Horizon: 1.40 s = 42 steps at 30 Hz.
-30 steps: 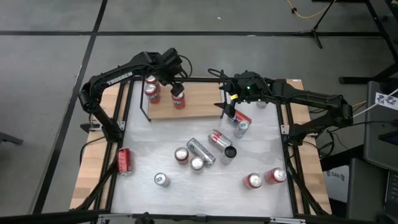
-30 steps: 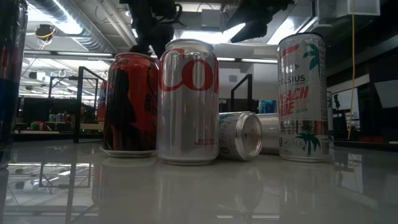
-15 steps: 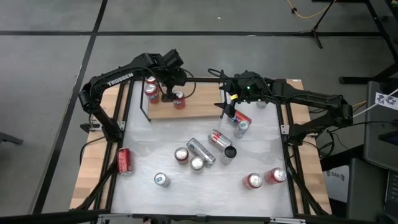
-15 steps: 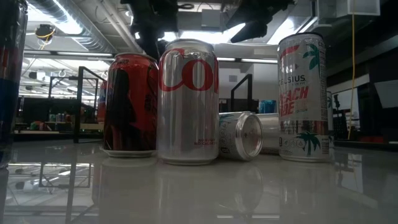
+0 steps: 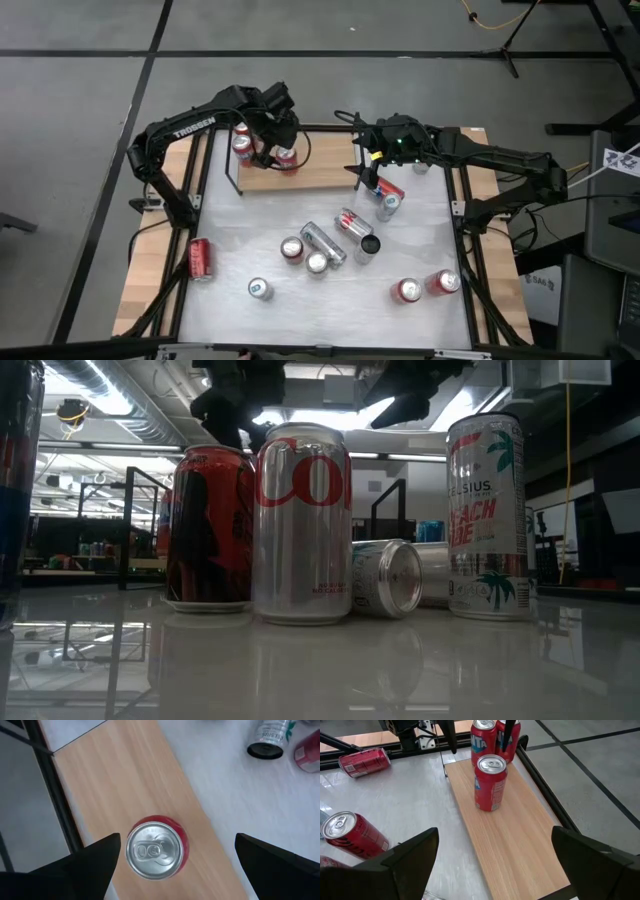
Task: Place canned beverage on shelf
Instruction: Put the red soda can on the shelf aligned with the other red soda cans
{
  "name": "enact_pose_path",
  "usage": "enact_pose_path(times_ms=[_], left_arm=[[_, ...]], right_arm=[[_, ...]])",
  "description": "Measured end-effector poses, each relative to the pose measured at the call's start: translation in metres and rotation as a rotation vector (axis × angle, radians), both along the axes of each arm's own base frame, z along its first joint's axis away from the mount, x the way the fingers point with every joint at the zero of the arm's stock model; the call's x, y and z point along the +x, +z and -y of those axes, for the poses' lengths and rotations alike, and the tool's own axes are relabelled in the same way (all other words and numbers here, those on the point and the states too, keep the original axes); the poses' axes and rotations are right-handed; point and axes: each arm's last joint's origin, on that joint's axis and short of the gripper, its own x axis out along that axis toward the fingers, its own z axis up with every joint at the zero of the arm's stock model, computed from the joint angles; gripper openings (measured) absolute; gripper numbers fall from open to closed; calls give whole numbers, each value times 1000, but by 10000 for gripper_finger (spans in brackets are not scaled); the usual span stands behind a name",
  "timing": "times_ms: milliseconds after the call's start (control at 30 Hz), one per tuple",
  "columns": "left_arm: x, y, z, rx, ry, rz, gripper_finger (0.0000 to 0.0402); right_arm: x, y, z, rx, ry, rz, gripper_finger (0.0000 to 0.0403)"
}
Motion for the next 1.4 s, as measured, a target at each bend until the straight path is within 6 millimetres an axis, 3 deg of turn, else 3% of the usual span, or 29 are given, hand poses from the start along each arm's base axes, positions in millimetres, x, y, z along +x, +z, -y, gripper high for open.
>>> enact_pose_path(times_ms=[567, 1400], left_arm=[[1, -42, -6, 80, -56, -58, 385], [6, -43, 0, 91, -66, -47, 385]], right_arm=[[0, 0, 0, 0, 0, 0, 379], [0, 0, 0, 0, 0, 0, 379]])
